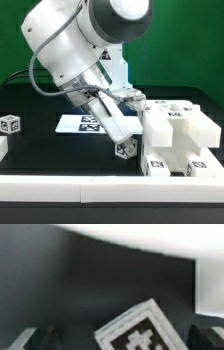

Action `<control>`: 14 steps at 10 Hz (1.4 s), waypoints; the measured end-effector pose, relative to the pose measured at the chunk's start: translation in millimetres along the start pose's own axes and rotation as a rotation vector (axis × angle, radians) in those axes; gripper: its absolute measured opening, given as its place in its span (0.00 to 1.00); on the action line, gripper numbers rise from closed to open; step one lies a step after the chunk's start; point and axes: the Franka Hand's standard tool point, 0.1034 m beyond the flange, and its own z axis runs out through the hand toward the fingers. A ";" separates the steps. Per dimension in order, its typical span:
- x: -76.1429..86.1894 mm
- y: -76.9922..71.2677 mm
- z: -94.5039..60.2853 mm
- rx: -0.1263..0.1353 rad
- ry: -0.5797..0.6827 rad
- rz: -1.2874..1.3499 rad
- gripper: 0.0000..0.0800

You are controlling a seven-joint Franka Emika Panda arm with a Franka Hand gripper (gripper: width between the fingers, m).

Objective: Assemble chair

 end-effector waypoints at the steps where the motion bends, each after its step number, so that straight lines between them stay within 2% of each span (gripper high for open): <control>1: 0.7 0.3 -0.2 0.000 0.003 0.001 0.50; 2: 0.8 0.5 -0.1 0.000 0.003 0.001 0.50; 3: 0.8 0.4 -0.2 0.000 0.003 0.001 0.36; 5: 1.4 0.5 -0.8 0.001 0.003 0.001 0.36; 6: 10.4 2.1 -10.0 -0.015 0.018 -0.039 0.36; 7: 29.4 6.5 -29.0 -0.033 0.046 -0.110 0.36; 9: 49.3 10.0 -53.6 -0.114 0.074 -0.222 0.36; 10: 56.0 12.3 -61.1 -0.140 0.079 -0.239 0.36; 11: 59.3 13.7 -61.1 -0.116 0.098 -0.212 0.36; 13: 59.0 14.1 -60.3 -0.121 0.095 -0.215 0.36; 14: 60.5 15.8 -59.9 -0.130 0.064 -0.304 0.36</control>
Offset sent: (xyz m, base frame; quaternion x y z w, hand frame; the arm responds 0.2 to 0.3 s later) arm 0.0000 0.0000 0.0000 0.0000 0.0000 0.0000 1.0000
